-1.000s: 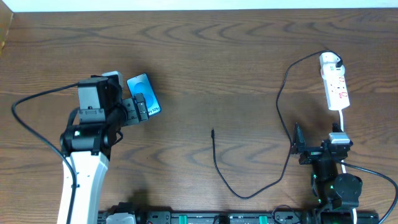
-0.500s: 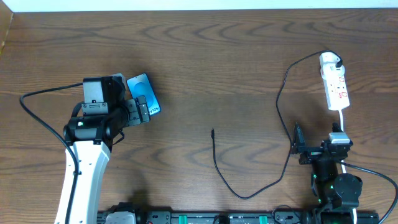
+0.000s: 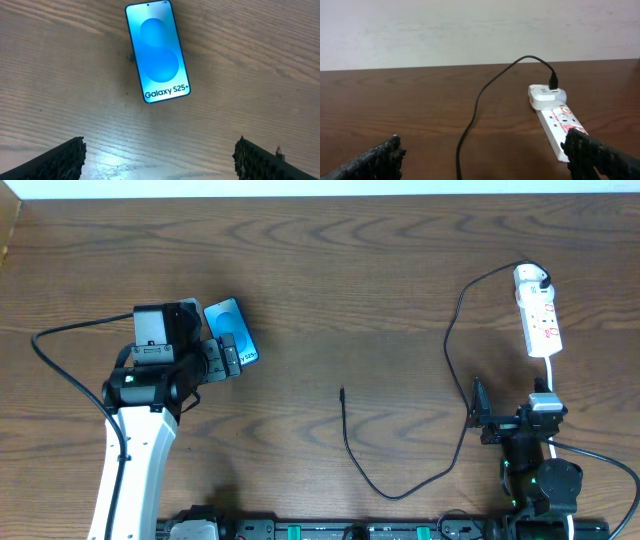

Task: Plug charger to phone and switch on socket
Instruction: 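Lower the left gripper and align its fingers around the phone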

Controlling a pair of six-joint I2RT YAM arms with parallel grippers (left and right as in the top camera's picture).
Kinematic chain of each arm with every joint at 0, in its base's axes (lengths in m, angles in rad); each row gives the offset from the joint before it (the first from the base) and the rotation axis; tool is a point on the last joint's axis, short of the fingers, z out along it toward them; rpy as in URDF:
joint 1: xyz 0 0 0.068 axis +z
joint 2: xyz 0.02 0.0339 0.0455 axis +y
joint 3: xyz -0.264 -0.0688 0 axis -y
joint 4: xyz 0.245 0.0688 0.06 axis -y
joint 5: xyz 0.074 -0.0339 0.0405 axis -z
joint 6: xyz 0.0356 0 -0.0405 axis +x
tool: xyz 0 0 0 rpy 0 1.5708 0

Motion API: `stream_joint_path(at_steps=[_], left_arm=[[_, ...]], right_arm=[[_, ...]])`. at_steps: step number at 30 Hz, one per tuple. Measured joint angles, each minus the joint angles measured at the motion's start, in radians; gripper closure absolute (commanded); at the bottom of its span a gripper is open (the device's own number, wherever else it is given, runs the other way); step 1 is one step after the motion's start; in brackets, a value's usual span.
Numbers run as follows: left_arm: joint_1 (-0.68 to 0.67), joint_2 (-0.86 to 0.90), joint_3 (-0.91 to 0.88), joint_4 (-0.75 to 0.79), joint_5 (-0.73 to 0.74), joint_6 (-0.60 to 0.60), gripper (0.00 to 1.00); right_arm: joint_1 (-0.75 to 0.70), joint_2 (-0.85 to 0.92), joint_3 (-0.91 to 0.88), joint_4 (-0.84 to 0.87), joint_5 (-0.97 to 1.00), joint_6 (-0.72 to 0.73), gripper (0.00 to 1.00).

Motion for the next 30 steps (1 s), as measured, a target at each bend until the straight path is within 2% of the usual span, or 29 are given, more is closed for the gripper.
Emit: stream_joint_path(at_steps=[4, 15, 24, 30], left_arm=[[0.0, 0.001, 0.034, -0.051, 0.005, -0.016, 0.05], [0.0, 0.001, 0.268, -0.219, 0.005, -0.02, 0.05], [0.0, 0.018, 0.277, -0.248, 0.005, -0.023, 0.05], [0.0, 0.117, 0.277, -0.243, 0.005, -0.047, 0.05]], right_arm=[[0.0, 0.0, 0.0, 0.0, 0.0, 0.0, 0.01], [0.0, 0.0, 0.0, 0.0, 0.0, 0.0, 0.01], [0.0, 0.0, 0.0, 0.0, 0.0, 0.0, 0.01], [0.0, 0.0, 0.0, 0.0, 0.0, 0.0, 0.01]])
